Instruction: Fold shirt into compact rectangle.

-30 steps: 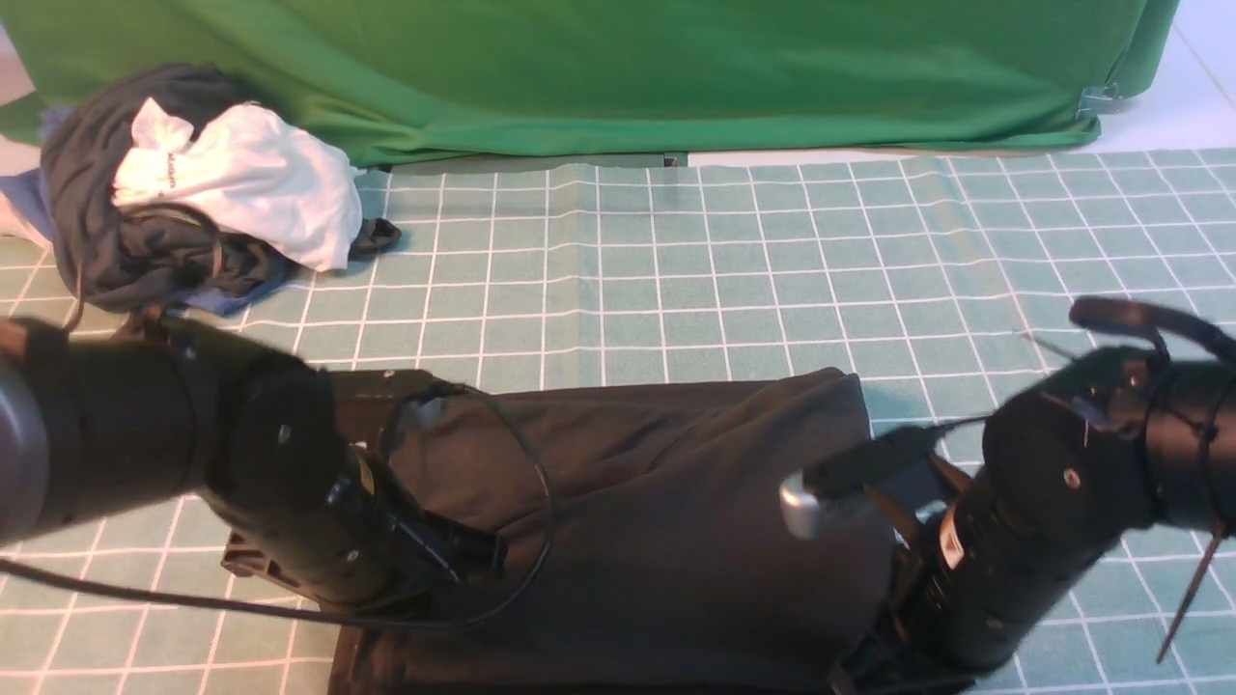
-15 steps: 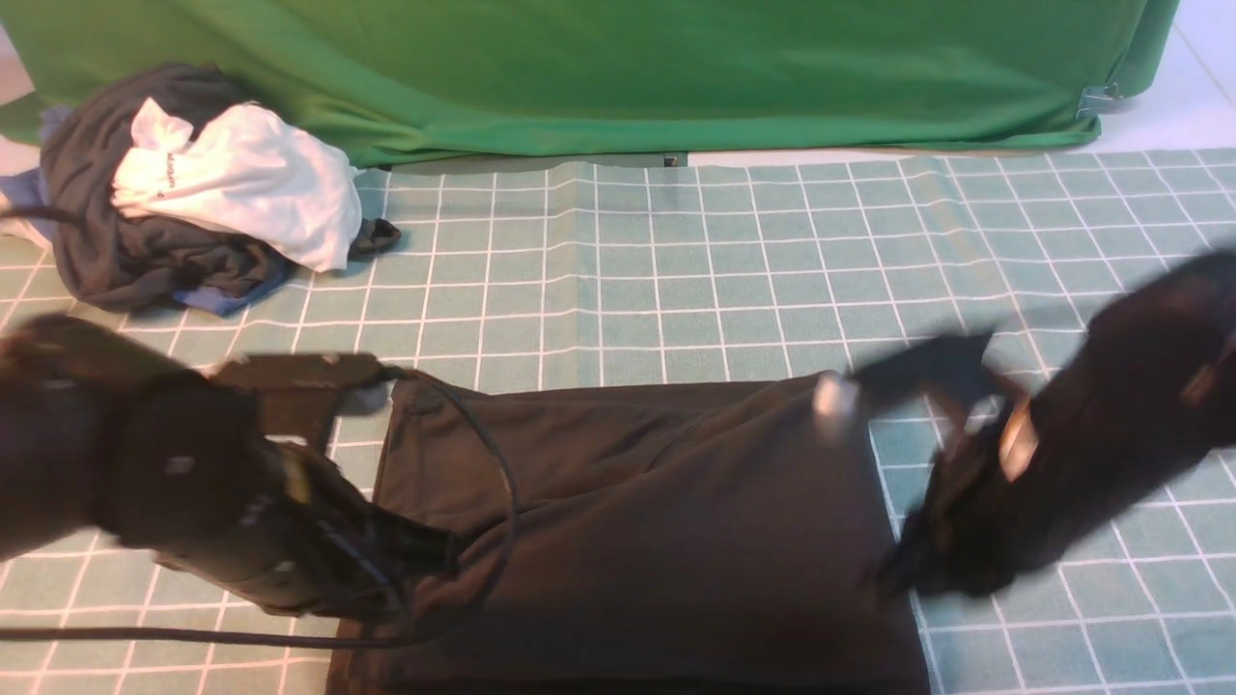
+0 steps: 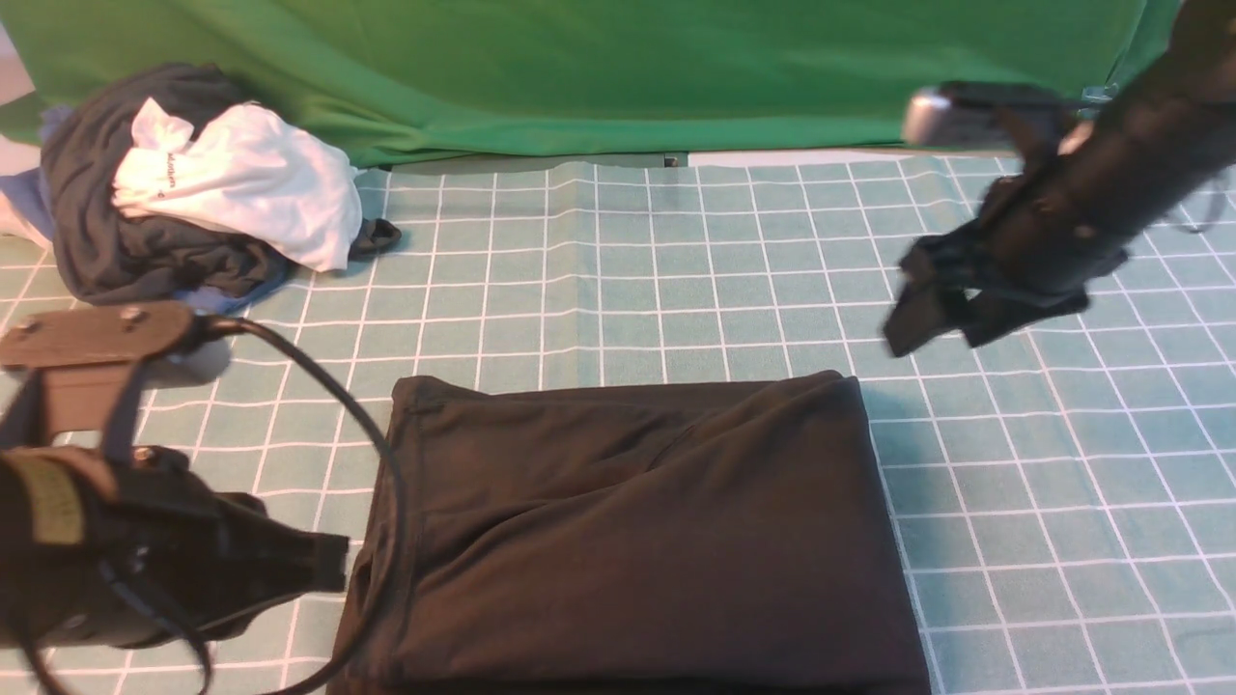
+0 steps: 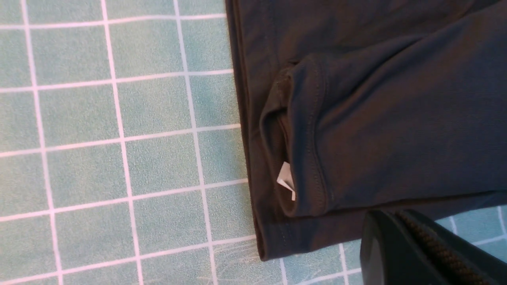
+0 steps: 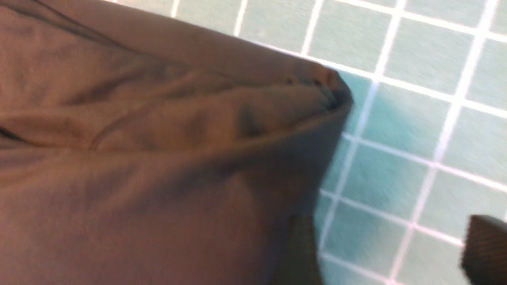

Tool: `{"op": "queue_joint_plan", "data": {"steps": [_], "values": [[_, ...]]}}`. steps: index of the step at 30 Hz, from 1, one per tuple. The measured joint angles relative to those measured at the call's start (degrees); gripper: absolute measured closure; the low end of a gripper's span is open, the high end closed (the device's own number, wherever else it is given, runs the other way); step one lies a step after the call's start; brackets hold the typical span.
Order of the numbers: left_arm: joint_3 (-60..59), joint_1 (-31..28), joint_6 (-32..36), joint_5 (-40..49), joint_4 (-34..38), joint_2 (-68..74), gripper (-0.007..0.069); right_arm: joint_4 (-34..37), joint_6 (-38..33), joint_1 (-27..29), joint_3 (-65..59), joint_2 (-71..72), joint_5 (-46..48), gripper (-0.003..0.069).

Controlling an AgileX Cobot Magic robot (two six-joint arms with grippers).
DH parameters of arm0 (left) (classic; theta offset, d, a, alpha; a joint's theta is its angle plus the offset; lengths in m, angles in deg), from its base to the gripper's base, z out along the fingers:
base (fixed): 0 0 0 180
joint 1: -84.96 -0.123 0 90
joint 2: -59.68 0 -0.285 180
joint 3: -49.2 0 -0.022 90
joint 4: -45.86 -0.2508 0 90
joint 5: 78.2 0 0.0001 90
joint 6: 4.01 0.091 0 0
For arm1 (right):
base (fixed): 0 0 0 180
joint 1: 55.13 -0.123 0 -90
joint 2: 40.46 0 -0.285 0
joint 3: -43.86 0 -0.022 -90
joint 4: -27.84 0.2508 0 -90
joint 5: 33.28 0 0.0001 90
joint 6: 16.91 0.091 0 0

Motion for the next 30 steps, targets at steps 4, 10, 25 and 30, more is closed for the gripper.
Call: {"op": "queue_joint_plan", "data": {"steps": [4,10,25,30], "values": [[0.0,0.0,0.0,0.8,0.3,-1.6,0.0611,0.7,-0.2,-0.7,3.4,-6.0,1.4,0.0036],[-0.2,0.0,0.0,1.5,0.5,-1.9,0.0611,5.9,-3.2,-1.4,5.7,-14.0,2.3,0.0093],[-0.3,0.0,-1.3,2.0,0.2,-1.9,0.0611,10.7,-5.0,3.1,9.9,-16.6,-2.2,0.0579],[-0.3,0.0,-1.9,1.9,0.1,-1.9,0.0611,10.4,-3.2,6.5,11.2,-16.6,-3.0,0.0578]]}}
